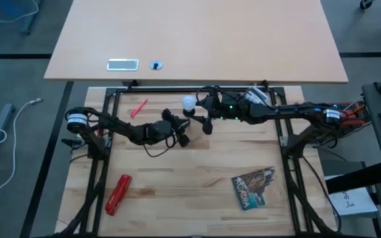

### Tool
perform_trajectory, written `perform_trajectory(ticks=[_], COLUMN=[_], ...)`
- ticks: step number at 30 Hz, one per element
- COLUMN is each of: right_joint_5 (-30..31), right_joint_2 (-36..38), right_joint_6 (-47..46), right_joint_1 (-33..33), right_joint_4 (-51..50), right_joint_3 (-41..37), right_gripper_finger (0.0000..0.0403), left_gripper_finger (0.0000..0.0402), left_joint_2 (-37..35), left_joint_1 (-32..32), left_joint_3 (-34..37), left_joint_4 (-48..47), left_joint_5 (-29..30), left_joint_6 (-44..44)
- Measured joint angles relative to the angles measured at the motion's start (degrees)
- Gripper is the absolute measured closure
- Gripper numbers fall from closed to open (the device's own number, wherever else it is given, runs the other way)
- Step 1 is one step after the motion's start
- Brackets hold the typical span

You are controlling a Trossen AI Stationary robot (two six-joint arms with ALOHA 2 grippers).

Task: Screw lightbulb
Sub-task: Insert the lightbulb into the lamp

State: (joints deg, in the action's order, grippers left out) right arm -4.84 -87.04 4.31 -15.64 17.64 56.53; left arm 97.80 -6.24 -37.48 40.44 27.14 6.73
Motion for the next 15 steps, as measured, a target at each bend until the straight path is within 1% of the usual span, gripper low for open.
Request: perform_trajectory(ticks=[3,9,15], right_joint_5=[-0.05,0.41,0.42], right_joint_2=[1.58,3.90,5.34], right_joint_6=[0.26,1.10,2.00], right_joint_1=[-0.21,-0.63,-1.38], right_joint_4=[-3.11,-6.15,-9.03], right_joint_3=[0.04,0.04,0.04], right_gripper_finger=[0.0123,0.0120,0.0134], left_gripper_finger=[0.0317,0.0282,0.0258], left_joint_2=[-0.22,-1.39,-5.23], left_joint_1=[0.07,0.09,0.09], left_joint_3=[0.89,2.44,2.80], left_joint_4=[-0.33,-0.24,-7.10], left_joint_5=[-1.54,-1.71,-2.43], left_joint_6=[1.20,1.78,1.82])
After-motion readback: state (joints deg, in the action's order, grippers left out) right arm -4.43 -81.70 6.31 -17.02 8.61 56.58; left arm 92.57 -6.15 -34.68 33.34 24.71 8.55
